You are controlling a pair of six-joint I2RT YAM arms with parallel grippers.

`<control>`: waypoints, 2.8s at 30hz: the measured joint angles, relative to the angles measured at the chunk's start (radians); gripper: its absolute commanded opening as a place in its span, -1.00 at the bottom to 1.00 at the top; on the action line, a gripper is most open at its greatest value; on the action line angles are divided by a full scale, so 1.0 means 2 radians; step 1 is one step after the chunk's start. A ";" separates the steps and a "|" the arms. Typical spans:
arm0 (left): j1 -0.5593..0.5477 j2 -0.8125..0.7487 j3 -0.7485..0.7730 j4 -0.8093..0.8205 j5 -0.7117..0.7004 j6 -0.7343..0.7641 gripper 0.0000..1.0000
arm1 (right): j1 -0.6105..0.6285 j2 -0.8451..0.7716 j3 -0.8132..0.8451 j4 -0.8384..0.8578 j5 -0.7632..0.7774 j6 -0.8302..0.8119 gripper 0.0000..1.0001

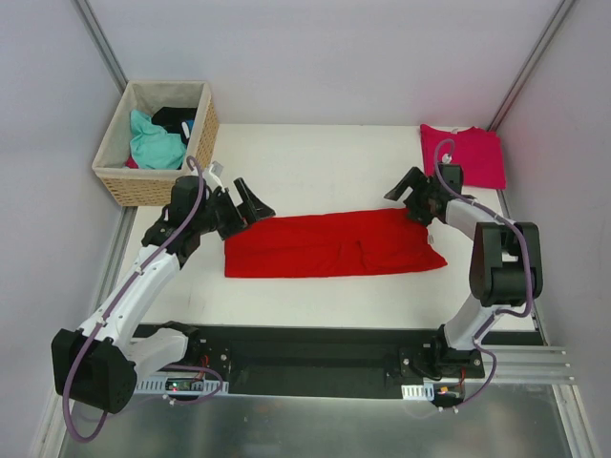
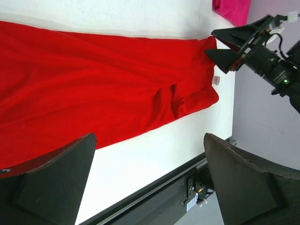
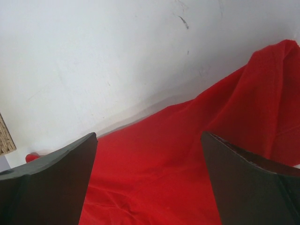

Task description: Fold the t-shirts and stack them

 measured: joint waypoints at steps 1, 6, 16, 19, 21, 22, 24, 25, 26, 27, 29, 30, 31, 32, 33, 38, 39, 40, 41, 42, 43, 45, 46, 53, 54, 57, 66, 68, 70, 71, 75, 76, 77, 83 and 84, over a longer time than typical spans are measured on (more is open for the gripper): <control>0.003 0.000 0.000 0.001 0.000 0.000 0.98 | 0.000 0.006 0.000 0.002 0.000 0.001 0.93; 0.012 0.002 0.000 0.001 0.000 0.001 0.98 | -0.001 0.036 0.001 0.007 0.000 0.003 0.93; 0.034 0.016 -0.001 0.002 0.003 0.006 0.98 | 0.000 0.128 0.121 -0.005 -0.015 0.016 0.93; 0.043 0.018 -0.003 0.003 0.005 0.011 0.98 | 0.006 0.165 0.174 -0.016 -0.019 0.019 0.93; 0.048 0.021 -0.003 0.003 0.008 0.012 0.98 | 0.014 0.197 0.220 -0.024 -0.023 0.024 0.93; 0.049 0.023 -0.004 0.003 0.010 0.013 0.98 | 0.020 0.214 0.245 -0.026 -0.026 0.027 0.93; 0.049 0.024 -0.004 0.003 0.011 0.013 0.98 | 0.031 0.249 0.296 -0.033 -0.034 0.035 0.93; 0.050 0.024 -0.005 0.002 0.011 0.014 0.98 | 0.037 0.268 0.324 -0.035 -0.038 0.038 0.93; 0.052 0.024 -0.005 0.003 0.013 0.015 0.98 | 0.043 0.283 0.346 -0.035 -0.040 0.041 0.93; 0.054 0.024 -0.005 0.003 0.014 0.015 0.98 | 0.049 0.303 0.377 -0.043 -0.043 0.044 0.93; 0.060 0.025 -0.005 0.003 0.015 0.017 0.98 | 0.063 0.342 0.442 -0.052 -0.050 0.051 0.93; 0.063 0.025 -0.005 0.003 0.015 0.019 0.98 | 0.070 0.359 0.467 -0.056 -0.052 0.054 0.93; 0.066 0.027 -0.005 0.003 0.016 0.019 0.98 | 0.077 0.374 0.492 -0.060 -0.056 0.058 0.93; 0.069 0.028 -0.005 0.003 0.016 0.020 0.98 | 0.083 0.389 0.517 -0.064 -0.060 0.061 0.93; 0.072 0.029 -0.005 0.003 0.017 0.021 0.98 | 0.088 0.400 0.534 -0.064 -0.062 0.064 0.93; 0.072 0.031 -0.005 0.003 0.028 0.026 0.98 | 0.112 0.456 0.617 -0.053 -0.085 0.089 0.93; 0.072 0.031 -0.005 0.003 0.030 0.027 0.98 | 0.114 0.464 0.629 -0.049 -0.091 0.094 0.93; 0.072 0.031 -0.005 0.003 0.031 0.027 0.98 | 0.116 0.470 0.635 -0.045 -0.095 0.097 0.93; 0.072 0.031 -0.005 0.003 0.033 0.028 0.98 | 0.116 0.471 0.638 -0.039 -0.101 0.101 0.93; 0.072 0.030 -0.005 0.003 0.035 0.029 0.98 | 0.116 0.471 0.637 -0.035 -0.105 0.104 0.93; 0.072 0.030 -0.005 0.003 0.037 0.030 0.98 | 0.114 0.469 0.634 -0.024 -0.108 0.104 0.93; 0.075 0.028 -0.005 0.003 0.039 0.033 0.98 | 0.109 0.435 0.584 -0.005 -0.108 0.097 0.93; 0.075 0.026 -0.004 0.003 0.040 0.036 0.98 | 0.106 0.410 0.552 -0.005 -0.106 0.092 0.93; 0.075 0.024 0.009 0.010 0.080 0.040 0.98 | 0.070 0.055 0.271 -0.006 -0.076 0.024 0.93; 0.075 0.024 0.003 0.013 0.085 0.040 0.98 | 0.066 -0.004 0.246 0.001 -0.071 0.015 0.93; 0.074 0.025 -0.040 0.026 0.101 0.038 0.98 | 0.064 -0.153 0.187 0.017 -0.061 -0.007 0.93; 0.037 0.018 -0.175 0.030 0.108 0.027 0.98 | 0.070 -0.243 0.057 -0.011 -0.055 -0.032 0.93; 0.037 0.004 -0.188 0.030 0.109 0.025 0.98 | 0.070 -0.237 0.041 -0.039 -0.051 -0.034 0.93; 0.035 -0.009 -0.190 0.033 0.109 0.023 0.98 | 0.070 -0.236 0.037 -0.055 -0.051 -0.036 0.93; 0.035 -0.013 -0.190 0.035 0.110 0.023 0.98 | 0.071 -0.236 0.037 -0.056 -0.050 -0.037 0.93; 0.031 -0.016 -0.195 0.047 0.111 0.021 0.98 | 0.072 -0.237 0.037 -0.055 -0.050 -0.038 0.93; 0.030 -0.015 -0.199 0.049 0.112 0.020 0.98 | 0.072 -0.237 0.037 -0.055 -0.050 -0.038 0.93; 0.027 -0.013 -0.202 0.052 0.111 0.019 0.98 | 0.072 -0.237 0.036 -0.055 -0.050 -0.038 0.93; 0.010 0.014 -0.223 0.074 0.111 0.009 0.98 | 0.074 -0.237 0.036 -0.056 -0.050 -0.038 0.93; 0.006 0.023 -0.227 0.084 0.110 0.008 0.98 | 0.074 -0.237 0.036 -0.056 -0.050 -0.038 0.93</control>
